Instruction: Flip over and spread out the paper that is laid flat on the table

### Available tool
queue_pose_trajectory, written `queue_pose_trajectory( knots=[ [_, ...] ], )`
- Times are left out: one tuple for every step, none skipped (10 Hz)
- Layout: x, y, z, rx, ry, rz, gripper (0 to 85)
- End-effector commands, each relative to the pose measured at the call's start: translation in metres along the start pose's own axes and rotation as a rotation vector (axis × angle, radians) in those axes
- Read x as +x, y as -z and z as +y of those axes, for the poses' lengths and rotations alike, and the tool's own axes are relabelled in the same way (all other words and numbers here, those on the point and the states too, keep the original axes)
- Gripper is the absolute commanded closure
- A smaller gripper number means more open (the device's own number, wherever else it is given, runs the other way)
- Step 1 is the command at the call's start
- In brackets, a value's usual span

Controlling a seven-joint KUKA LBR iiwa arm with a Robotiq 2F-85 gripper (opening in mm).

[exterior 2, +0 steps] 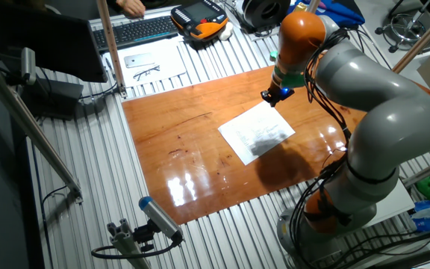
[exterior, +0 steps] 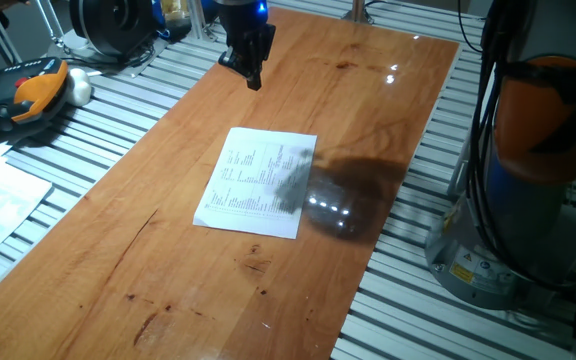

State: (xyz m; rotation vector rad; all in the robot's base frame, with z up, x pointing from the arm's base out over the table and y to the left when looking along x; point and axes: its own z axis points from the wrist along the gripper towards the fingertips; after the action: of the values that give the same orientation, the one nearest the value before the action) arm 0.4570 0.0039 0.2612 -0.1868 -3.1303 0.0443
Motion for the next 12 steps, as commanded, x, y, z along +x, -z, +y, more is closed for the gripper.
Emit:
queue_pose_trajectory(
  knots=[
    [0.0001, -0.0001, 0.0001, 0.001, 0.0, 0.0, 85.0],
    [0.0002, -0.0001, 0.0001, 0.001, 0.001, 0.0, 85.0],
    [0.0003, 0.0, 0.0001, 0.003, 0.003, -0.002, 85.0],
    [0.0006, 0.0002, 0.0001, 0.004, 0.003, -0.003, 85.0],
    [0.0009, 0.0003, 0.0001, 0.002, 0.005, -0.003, 85.0],
    [0.0011, 0.0003, 0.0002, 0.001, 0.005, -0.002, 85.0],
    [0.0012, 0.0001, 0.0004, 0.001, 0.005, -0.002, 85.0],
    [0.0013, -0.0004, 0.0011, 0.001, 0.005, -0.002, 85.0],
    [0.0015, -0.0005, 0.0013, 0.001, 0.005, -0.002, 85.0],
    [0.0016, -0.0005, 0.0013, 0.004, 0.005, -0.003, 85.0],
    [0.0017, -0.0005, 0.0013, 0.005, 0.005, -0.005, 85.0],
    [0.0016, -0.0005, 0.0013, 0.007, 0.004, -0.007, 85.0]
  ],
)
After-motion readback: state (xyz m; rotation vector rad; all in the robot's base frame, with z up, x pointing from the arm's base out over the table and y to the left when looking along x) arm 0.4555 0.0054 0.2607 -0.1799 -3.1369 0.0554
